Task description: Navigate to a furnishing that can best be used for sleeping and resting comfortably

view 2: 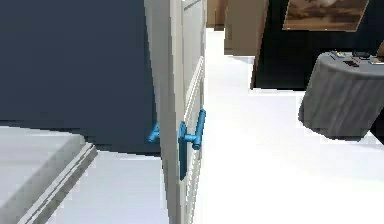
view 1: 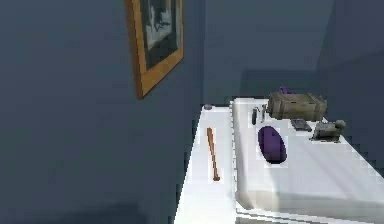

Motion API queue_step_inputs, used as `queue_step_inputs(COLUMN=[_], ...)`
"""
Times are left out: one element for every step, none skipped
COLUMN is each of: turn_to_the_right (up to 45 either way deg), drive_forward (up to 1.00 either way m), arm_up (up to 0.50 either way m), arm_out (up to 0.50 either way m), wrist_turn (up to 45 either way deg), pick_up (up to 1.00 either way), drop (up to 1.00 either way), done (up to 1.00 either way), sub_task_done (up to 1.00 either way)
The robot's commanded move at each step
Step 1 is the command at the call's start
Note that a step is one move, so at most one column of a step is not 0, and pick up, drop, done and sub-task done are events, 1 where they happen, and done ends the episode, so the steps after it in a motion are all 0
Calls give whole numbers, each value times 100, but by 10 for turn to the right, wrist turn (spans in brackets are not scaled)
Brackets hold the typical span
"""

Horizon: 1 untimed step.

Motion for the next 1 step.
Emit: queue_step_inputs(turn_to_the_right=[0], drive_forward=[30], arm_up=[0], arm_out=[0], wrist_turn=[0], pick_up=[0], drop=[0], done=[0], sub_task_done=[0])
